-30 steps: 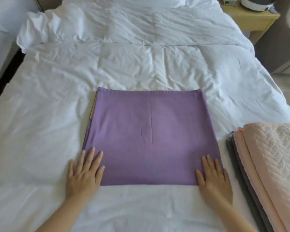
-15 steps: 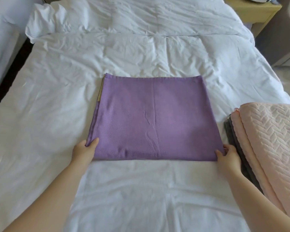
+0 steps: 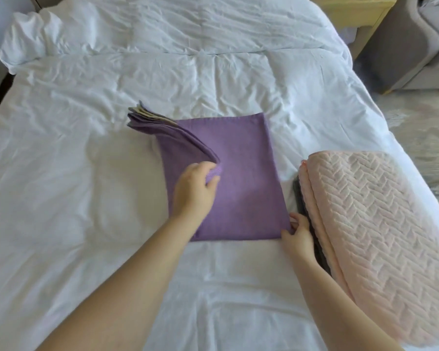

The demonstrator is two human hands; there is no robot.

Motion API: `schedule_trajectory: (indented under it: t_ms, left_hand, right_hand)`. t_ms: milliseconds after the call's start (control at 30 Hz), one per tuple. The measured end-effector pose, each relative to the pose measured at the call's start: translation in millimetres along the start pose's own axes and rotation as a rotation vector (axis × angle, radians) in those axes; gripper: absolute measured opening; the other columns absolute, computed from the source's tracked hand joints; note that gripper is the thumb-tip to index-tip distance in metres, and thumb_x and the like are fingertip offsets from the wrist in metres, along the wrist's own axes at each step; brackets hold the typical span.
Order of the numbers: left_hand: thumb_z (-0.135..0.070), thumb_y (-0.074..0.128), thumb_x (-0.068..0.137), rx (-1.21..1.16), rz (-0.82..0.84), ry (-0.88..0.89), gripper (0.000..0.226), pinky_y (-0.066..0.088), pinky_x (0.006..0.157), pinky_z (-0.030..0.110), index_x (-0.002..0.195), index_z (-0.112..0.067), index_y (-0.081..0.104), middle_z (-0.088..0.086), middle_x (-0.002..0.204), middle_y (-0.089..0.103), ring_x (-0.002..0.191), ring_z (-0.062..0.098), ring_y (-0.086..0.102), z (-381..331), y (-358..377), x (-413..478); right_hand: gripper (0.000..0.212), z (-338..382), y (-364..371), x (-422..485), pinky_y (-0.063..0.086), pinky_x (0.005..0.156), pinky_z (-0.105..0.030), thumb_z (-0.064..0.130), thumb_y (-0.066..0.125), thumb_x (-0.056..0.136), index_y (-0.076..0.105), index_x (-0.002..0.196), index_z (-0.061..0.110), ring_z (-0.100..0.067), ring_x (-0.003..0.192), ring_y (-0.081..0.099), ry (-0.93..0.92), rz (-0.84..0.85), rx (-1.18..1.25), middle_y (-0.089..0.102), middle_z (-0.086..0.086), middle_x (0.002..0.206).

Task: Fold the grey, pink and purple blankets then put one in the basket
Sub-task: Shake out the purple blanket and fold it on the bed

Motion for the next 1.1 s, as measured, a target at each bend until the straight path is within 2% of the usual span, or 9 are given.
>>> schedule_trajectory:
  t_ms: [233, 333, 433, 567, 667, 767, 967, 1033, 1100]
  left_hand:
    - [-0.010, 0.061, 0.086, -0.015, 0.384, 0.118, 0.031, 0.045, 0.087, 0.042, 0.117, -0.009, 0.061, 0.012, 0.108, 0.064, 0.103, 0.032, 0.056, -54, 123, -49]
    - [-0.013, 0.064, 0.084, 0.013, 0.584, 0.141, 0.050, 0.042, 0.097, 0.039, 0.132, -0.013, 0.050, 0.007, 0.127, 0.058, 0.119, 0.027, 0.050, -39, 139, -71]
    - [-0.020, 0.076, 0.073, 0.102, 0.462, 0.255, 0.061, 0.044, 0.098, 0.042, 0.129, -0.011, 0.055, 0.007, 0.127, 0.058, 0.116, 0.030, 0.053, -15, 116, -78]
    - [-0.030, 0.087, 0.059, 0.360, 0.265, 0.156, 0.069, 0.046, 0.094, 0.048, 0.122, -0.017, 0.063, 0.011, 0.127, 0.057, 0.113, 0.036, 0.054, 32, 68, -85]
    - [-0.013, 0.083, 0.063, 0.402, 0.233, -0.025, 0.068, 0.049, 0.089, 0.051, 0.127, -0.018, 0.060, 0.016, 0.131, 0.050, 0.113, 0.040, 0.050, 66, 45, -94]
    - [0.005, 0.065, 0.077, 0.242, 0.189, -0.155, 0.060, 0.053, 0.073, 0.038, 0.131, -0.019, 0.058, 0.012, 0.125, 0.052, 0.097, 0.033, 0.060, 77, 38, -96]
    - [0.016, 0.065, 0.071, 0.223, 0.129, 0.013, 0.055, 0.052, 0.050, 0.037, 0.119, -0.010, 0.067, 0.013, 0.091, 0.060, 0.063, 0.031, 0.061, 79, 18, -110]
    - [0.015, 0.066, 0.069, 0.217, 0.170, -0.011, 0.054, 0.052, 0.050, 0.036, 0.116, -0.010, 0.069, 0.012, 0.091, 0.060, 0.062, 0.030, 0.061, 82, 13, -117]
    - [0.007, 0.067, 0.071, 0.202, 0.246, -0.074, 0.050, 0.053, 0.053, 0.035, 0.116, -0.014, 0.069, 0.007, 0.095, 0.057, 0.065, 0.027, 0.060, 81, 12, -118]
  right_hand:
    - [0.035, -12, -15, -8, 0.033, 0.070, 0.006, -0.009, 0.040, 0.089, 0.059, 0.113, 0.008, 0.002, 0.087, 0.053, -0.063, -0.032, 0.087, 0.059, 0.001, 0.103]
    - [0.028, -13, -16, -3, 0.036, 0.082, -0.006, -0.001, 0.042, 0.092, 0.062, 0.111, 0.005, -0.014, 0.097, 0.054, -0.062, -0.026, 0.089, 0.062, -0.003, 0.104]
    - [0.017, -11, -13, 3, 0.037, 0.079, -0.014, 0.011, 0.049, 0.094, 0.060, 0.107, 0.011, -0.012, 0.093, 0.056, -0.039, 0.005, 0.117, 0.062, 0.002, 0.098]
    - [0.026, -10, -8, 9, 0.037, 0.066, -0.008, 0.026, 0.066, 0.087, 0.051, 0.107, 0.019, 0.002, 0.081, 0.057, -0.026, 0.060, 0.081, 0.059, 0.014, 0.088]
    - [0.035, -10, -4, 13, 0.038, 0.061, -0.005, 0.023, 0.071, 0.084, 0.046, 0.109, 0.021, 0.006, 0.078, 0.053, -0.040, 0.090, 0.031, 0.055, 0.016, 0.088]
    - [0.032, -9, -2, 16, 0.038, 0.054, -0.001, 0.016, 0.068, 0.086, 0.047, 0.110, 0.017, 0.004, 0.075, 0.053, -0.046, 0.084, 0.007, 0.055, 0.013, 0.088]
    - [0.026, -8, -6, 13, 0.039, 0.050, -0.007, 0.003, 0.063, 0.084, 0.047, 0.102, 0.015, -0.009, 0.071, 0.055, -0.055, 0.159, -0.084, 0.056, 0.002, 0.087]
    - [0.027, -3, -7, 10, 0.042, 0.058, -0.017, 0.004, 0.061, 0.083, 0.046, 0.103, 0.015, -0.016, 0.076, 0.056, -0.027, 0.217, -0.194, 0.058, -0.007, 0.098]
    - [0.037, 3, -6, 9, 0.044, 0.082, -0.029, 0.009, 0.061, 0.079, 0.048, 0.114, 0.012, -0.025, 0.098, 0.053, -0.108, 0.159, -0.455, 0.052, -0.011, 0.116]
Point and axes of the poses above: each hand's wrist, its own x-axis towards the middle knuckle, its own y-axis out of the palm, z = x × y, the point moved 1 cm from there along x, towards the middle knuckle
